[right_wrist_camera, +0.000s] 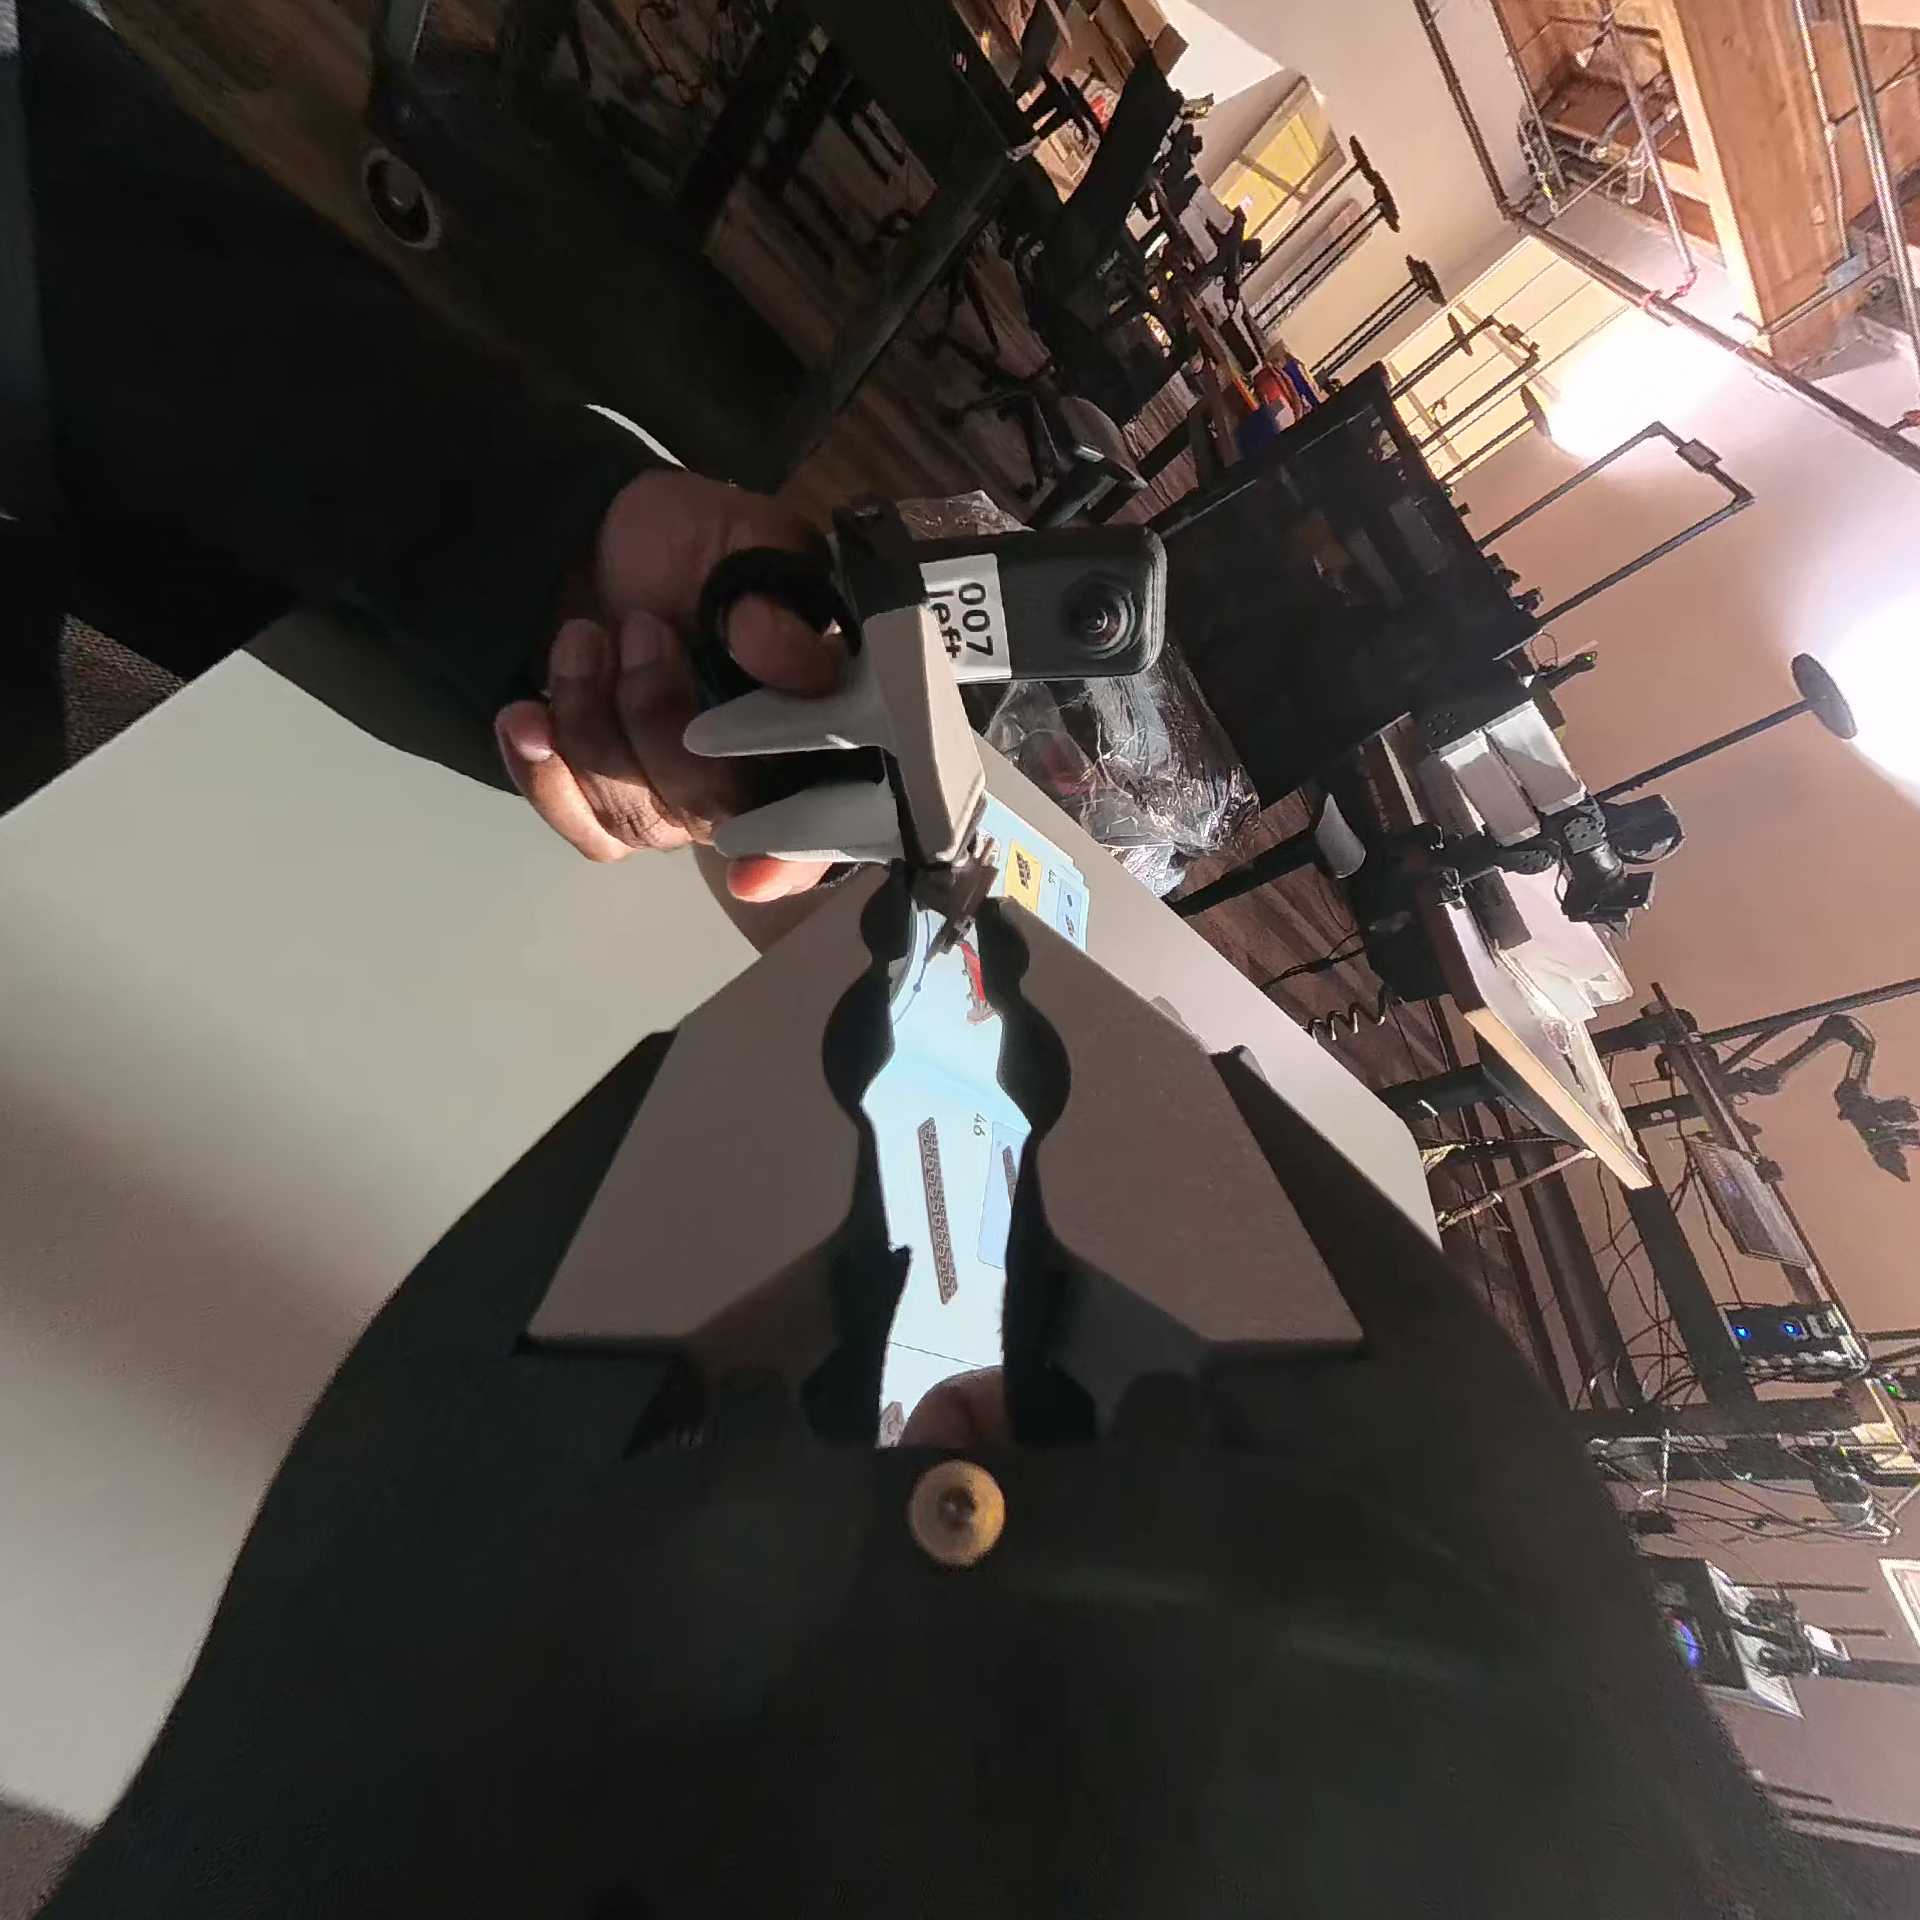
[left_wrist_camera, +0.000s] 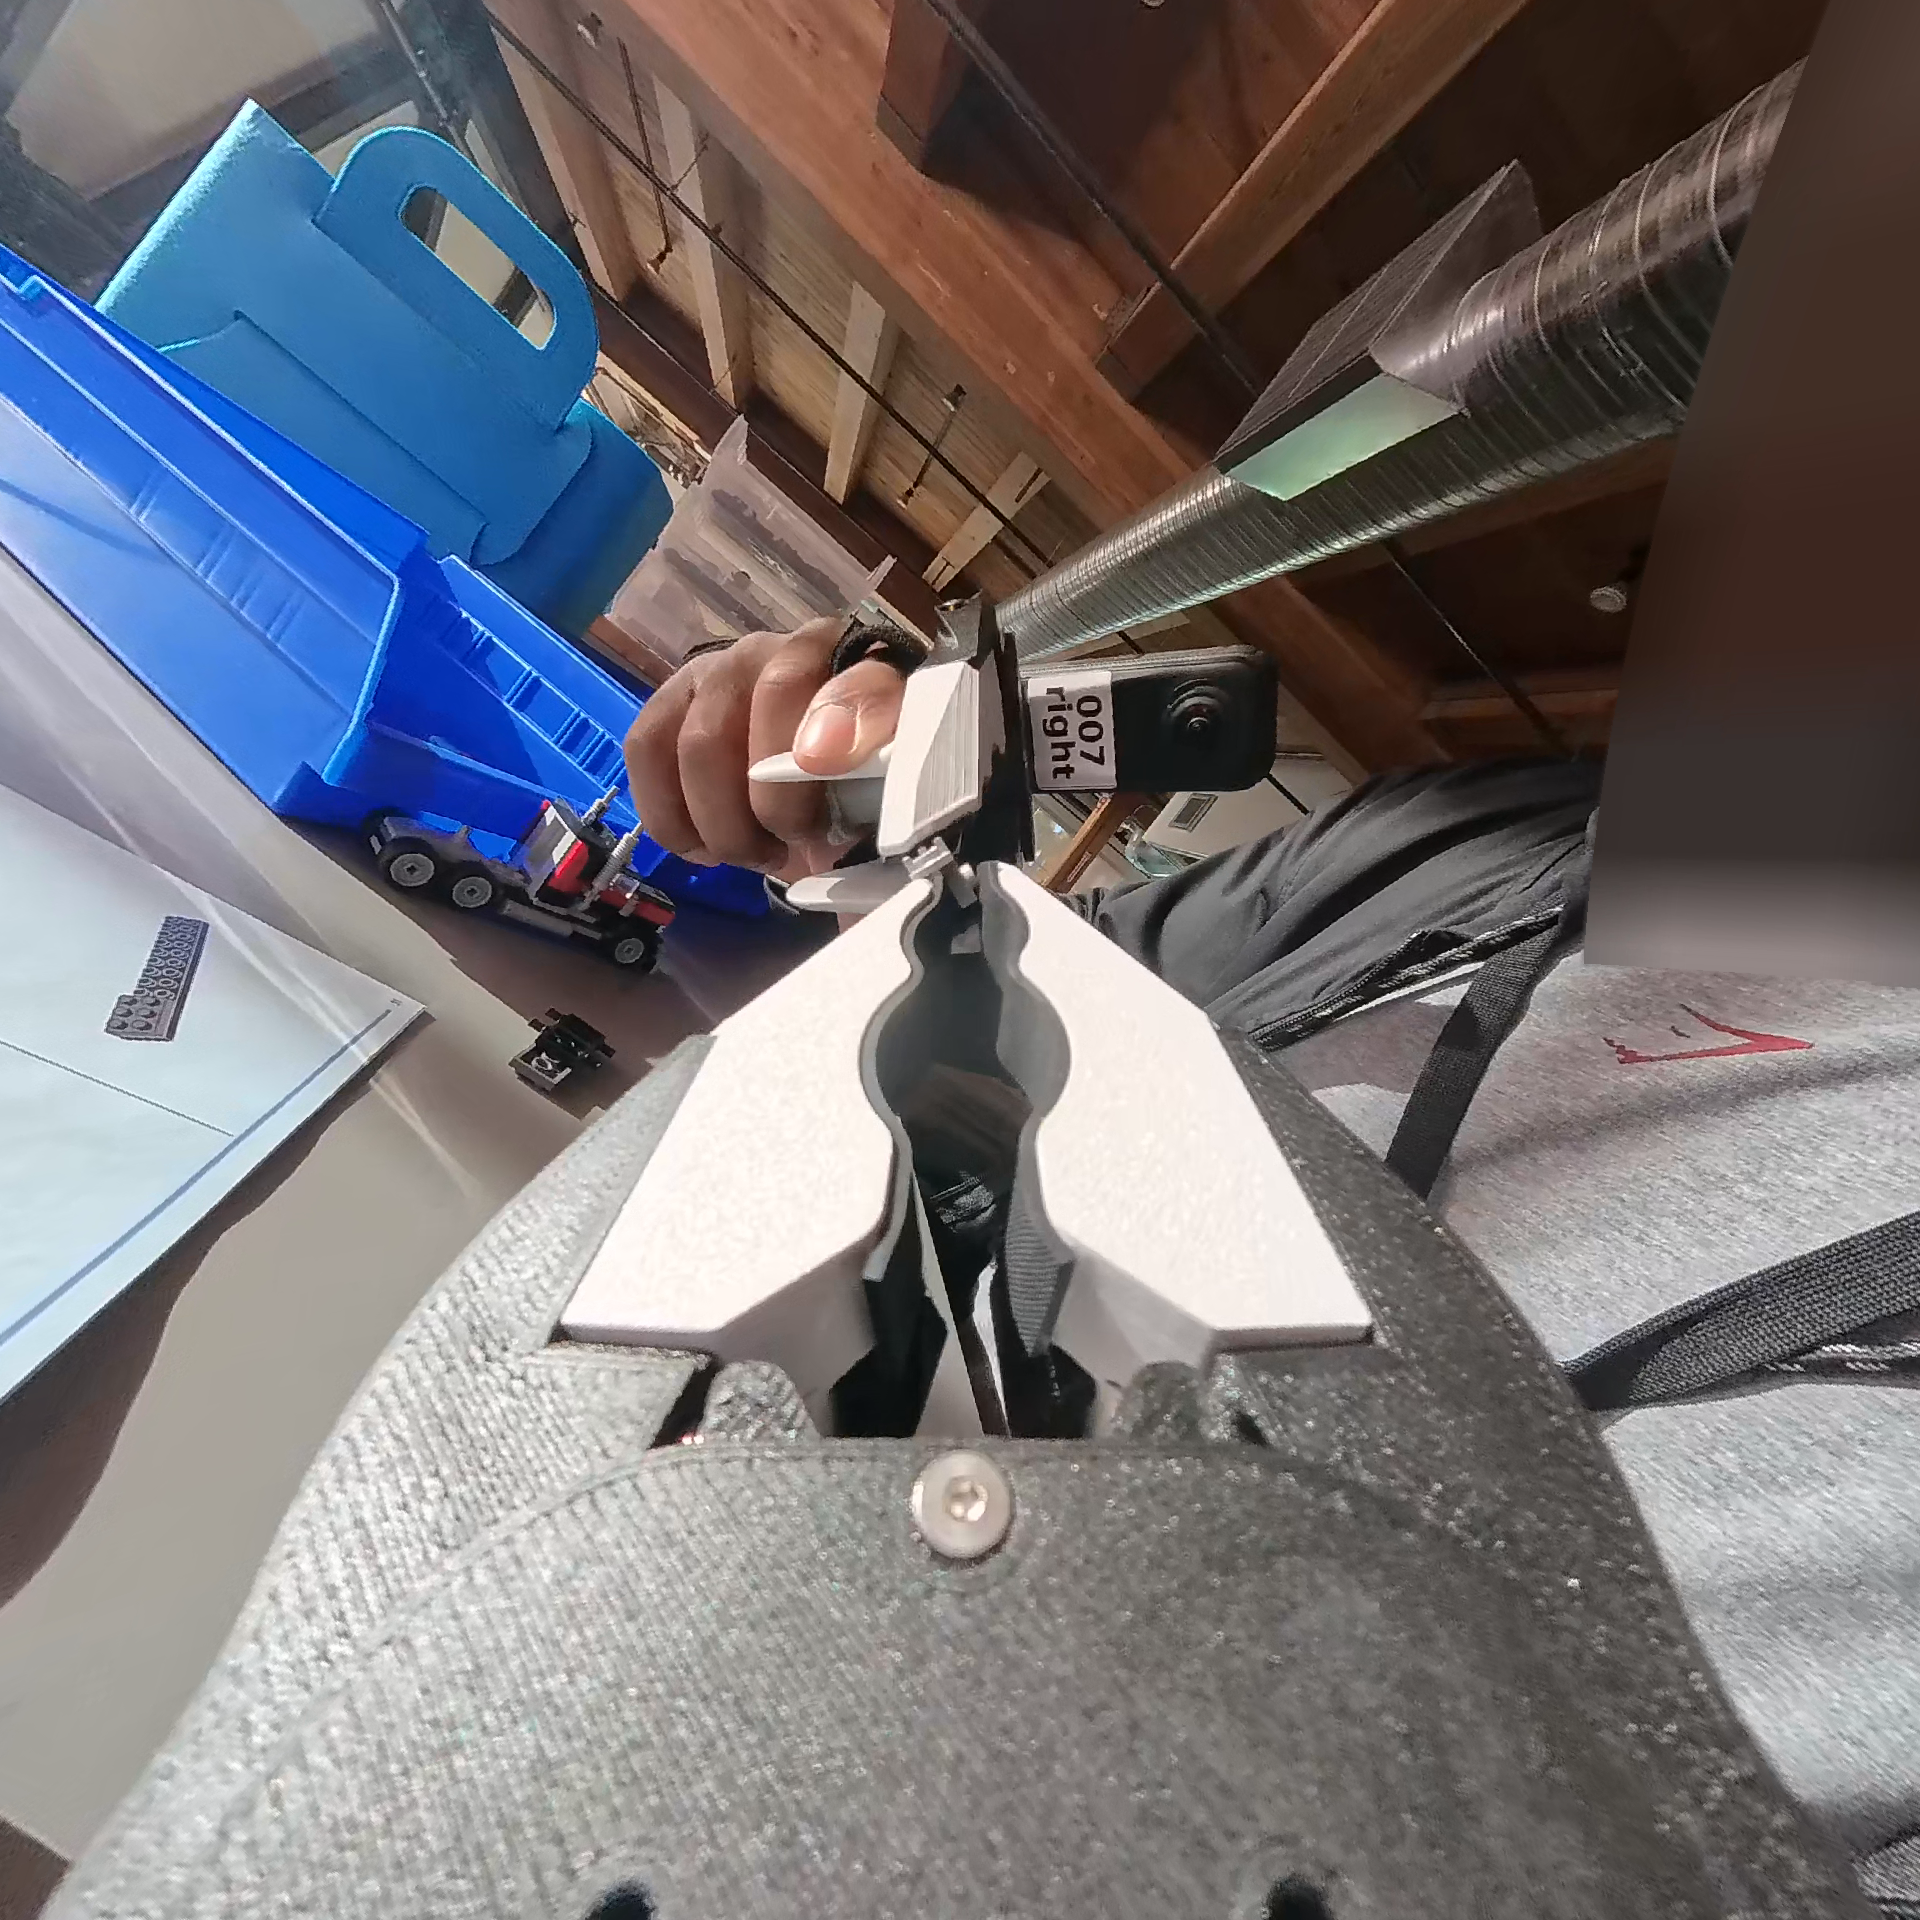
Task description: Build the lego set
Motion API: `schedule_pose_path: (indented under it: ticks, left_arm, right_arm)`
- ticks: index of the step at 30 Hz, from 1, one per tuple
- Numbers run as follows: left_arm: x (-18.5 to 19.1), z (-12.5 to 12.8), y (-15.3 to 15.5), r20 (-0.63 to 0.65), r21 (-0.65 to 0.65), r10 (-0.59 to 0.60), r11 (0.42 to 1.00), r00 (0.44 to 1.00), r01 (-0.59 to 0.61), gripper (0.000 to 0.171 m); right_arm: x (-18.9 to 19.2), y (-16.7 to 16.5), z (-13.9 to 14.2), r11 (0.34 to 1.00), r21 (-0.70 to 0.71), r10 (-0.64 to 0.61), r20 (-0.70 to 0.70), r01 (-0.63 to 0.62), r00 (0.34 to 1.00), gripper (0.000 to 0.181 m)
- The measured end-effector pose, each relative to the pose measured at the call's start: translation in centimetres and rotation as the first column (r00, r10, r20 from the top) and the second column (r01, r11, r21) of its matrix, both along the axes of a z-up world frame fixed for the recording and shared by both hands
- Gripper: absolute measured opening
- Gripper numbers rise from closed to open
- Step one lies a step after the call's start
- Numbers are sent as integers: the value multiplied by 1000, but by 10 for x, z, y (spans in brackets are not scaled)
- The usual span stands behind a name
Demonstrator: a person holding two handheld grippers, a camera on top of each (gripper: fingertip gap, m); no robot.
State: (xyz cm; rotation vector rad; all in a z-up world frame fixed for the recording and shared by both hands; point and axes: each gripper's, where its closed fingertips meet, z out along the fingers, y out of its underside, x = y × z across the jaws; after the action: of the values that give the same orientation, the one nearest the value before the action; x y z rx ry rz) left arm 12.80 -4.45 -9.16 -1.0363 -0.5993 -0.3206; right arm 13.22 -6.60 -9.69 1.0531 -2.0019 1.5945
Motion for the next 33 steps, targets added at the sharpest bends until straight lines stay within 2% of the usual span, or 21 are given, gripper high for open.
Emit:
schedule_pose_path:
  ticks: [8, 13, 16, 28, 32, 33]
  left_arm:
    - [-3, -2, -1, 16, -5, 14, 1000, 1000, -14, 4]
    - [-3, -4, 3, 21, -29, 9, 1000, 1000, -8, 5]
    - [-3, -5, 3, 26, -29, 9, 1000, 1000, -8, 4]
    - [-4, -6, 3, 31, -36, 14, 999, 999, -13, 4]
    - [-8, -5, 1, 30, -32, 49, 998, 998, -48, 5]
    - [-9, -5, -2, 26, -30, 67, 997, 997, -66, 5]
  right_arm:
    - [-3, -1, -1, 1000, -1, -28, -19, 28, 999, 17]
    - [0, -4, -7, 1000, 4, -20, 5, 20, 1000, 27]
    - [-1, -5, -4, 1000, -8, -29, 32, 29, 999, 19]
    - [-2, -4, -4, 999, -3, -31, 97, 32, 995, 18]
    - [-9, -3, -8, 995, 3, -101, 102, 102, 990, 24]
    - [-12, 0, -10, 992, 10, -126, 115, 126, 985, 35]
